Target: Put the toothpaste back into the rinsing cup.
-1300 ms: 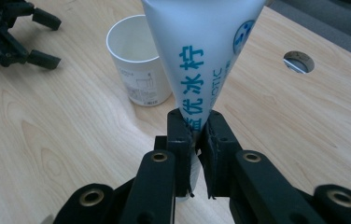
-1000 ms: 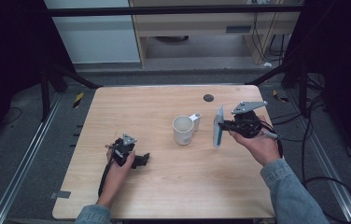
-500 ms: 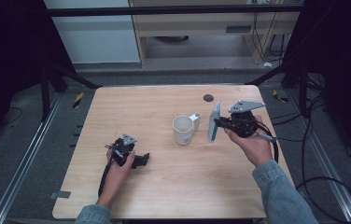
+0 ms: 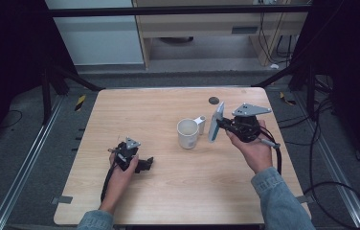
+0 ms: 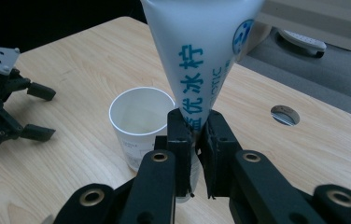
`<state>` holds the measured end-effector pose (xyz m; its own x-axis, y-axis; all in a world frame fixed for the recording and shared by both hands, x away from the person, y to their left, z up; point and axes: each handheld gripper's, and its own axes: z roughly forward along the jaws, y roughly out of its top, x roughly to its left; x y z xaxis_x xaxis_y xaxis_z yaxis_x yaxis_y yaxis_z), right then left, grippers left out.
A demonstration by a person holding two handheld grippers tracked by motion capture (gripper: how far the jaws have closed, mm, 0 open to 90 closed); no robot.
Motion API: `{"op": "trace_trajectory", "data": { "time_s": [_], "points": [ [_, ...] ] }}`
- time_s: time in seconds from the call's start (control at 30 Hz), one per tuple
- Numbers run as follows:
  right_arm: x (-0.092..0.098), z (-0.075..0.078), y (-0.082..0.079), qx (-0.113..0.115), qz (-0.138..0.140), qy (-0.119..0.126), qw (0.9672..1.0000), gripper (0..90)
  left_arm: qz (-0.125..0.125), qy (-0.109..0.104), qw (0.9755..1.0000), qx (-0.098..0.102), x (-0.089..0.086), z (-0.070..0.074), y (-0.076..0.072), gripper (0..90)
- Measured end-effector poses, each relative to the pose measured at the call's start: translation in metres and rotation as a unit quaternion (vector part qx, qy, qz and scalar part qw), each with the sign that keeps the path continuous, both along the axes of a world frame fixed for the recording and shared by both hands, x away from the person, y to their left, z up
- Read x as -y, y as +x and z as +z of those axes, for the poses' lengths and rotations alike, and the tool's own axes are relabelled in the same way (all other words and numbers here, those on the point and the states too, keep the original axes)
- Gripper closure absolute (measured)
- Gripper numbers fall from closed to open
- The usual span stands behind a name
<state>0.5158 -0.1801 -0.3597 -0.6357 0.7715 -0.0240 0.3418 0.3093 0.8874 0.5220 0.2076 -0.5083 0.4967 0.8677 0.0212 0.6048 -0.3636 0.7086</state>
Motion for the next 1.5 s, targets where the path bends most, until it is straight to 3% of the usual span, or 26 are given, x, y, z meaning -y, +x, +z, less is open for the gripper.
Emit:
{"op": "trace_trajectory", "data": {
  "time_s": [0.97,1.5],
  "points": [
    [-0.013,0.019,-0.007,0.049,-0.038,0.029,0.9977,82.5,0.0,0.0,1.0,0.0,0.0,0.0,0.0,0.0],
    [-0.021,0.03,-0.007,0.063,-0.038,0.033,0.9967,82.5,0.0,0.0,1.0,0.0,0.0,0.0,0.0,0.0]
  ]
}}
